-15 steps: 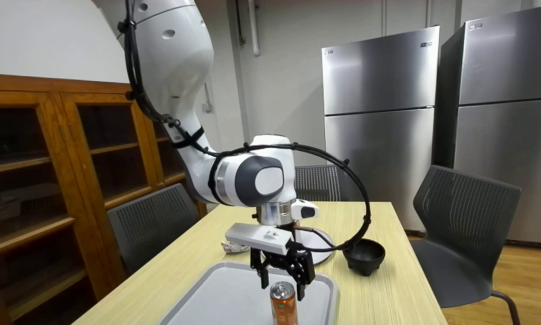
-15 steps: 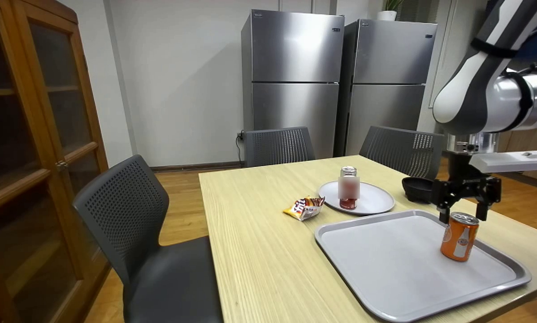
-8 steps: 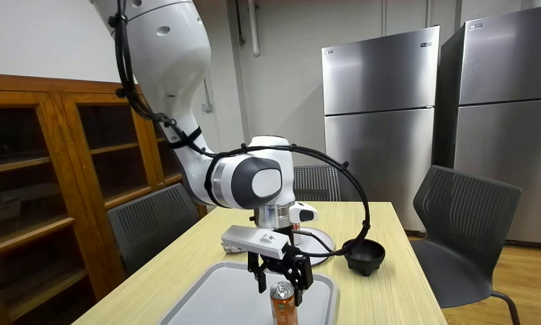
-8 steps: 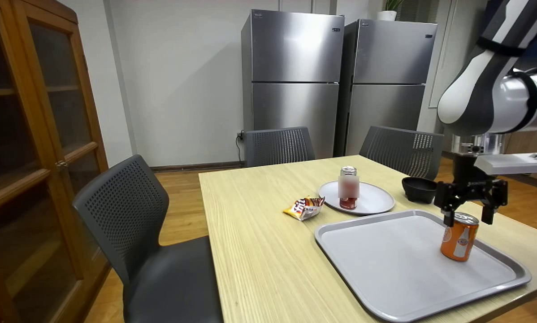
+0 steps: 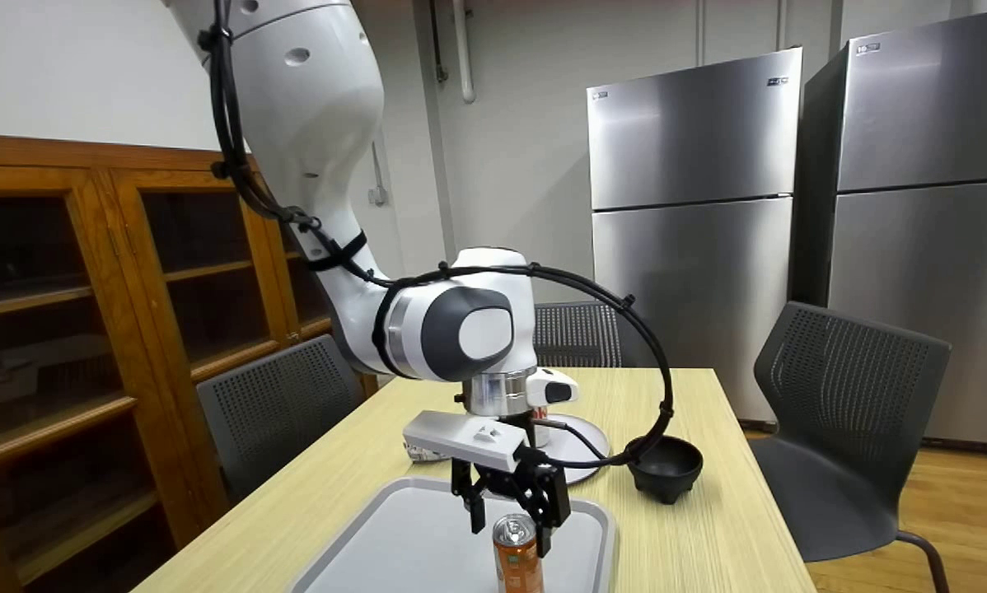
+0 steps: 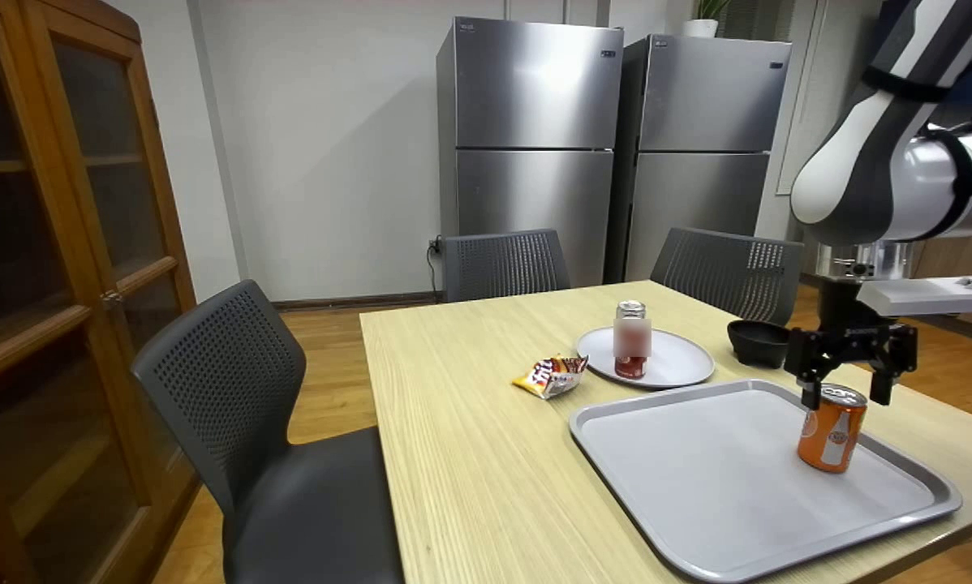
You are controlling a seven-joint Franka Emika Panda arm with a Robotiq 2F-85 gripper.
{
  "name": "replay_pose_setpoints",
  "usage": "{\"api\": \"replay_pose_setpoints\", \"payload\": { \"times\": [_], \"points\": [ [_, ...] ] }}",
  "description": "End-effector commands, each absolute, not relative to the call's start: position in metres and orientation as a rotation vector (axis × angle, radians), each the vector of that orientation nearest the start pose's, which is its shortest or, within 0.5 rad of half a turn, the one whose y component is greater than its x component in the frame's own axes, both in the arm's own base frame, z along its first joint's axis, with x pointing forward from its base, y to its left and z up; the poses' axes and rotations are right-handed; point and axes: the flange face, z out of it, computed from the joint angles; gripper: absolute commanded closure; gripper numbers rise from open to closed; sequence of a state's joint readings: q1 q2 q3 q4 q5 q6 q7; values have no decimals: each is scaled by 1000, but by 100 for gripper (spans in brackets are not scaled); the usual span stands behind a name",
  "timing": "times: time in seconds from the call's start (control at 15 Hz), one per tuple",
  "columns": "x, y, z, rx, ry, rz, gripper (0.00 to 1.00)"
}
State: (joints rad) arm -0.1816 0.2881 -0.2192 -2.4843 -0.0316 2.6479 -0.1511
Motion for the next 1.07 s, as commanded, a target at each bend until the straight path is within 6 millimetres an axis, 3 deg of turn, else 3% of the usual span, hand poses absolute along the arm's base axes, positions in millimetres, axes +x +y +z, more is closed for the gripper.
{"api": "replay_pose_setpoints", "payload": {
  "times": [0.0,1.0],
  "points": [
    [426,-178,176,-3167,353,188,0],
    [434,-178,167,-3166,340,214,0]
  ]
}}
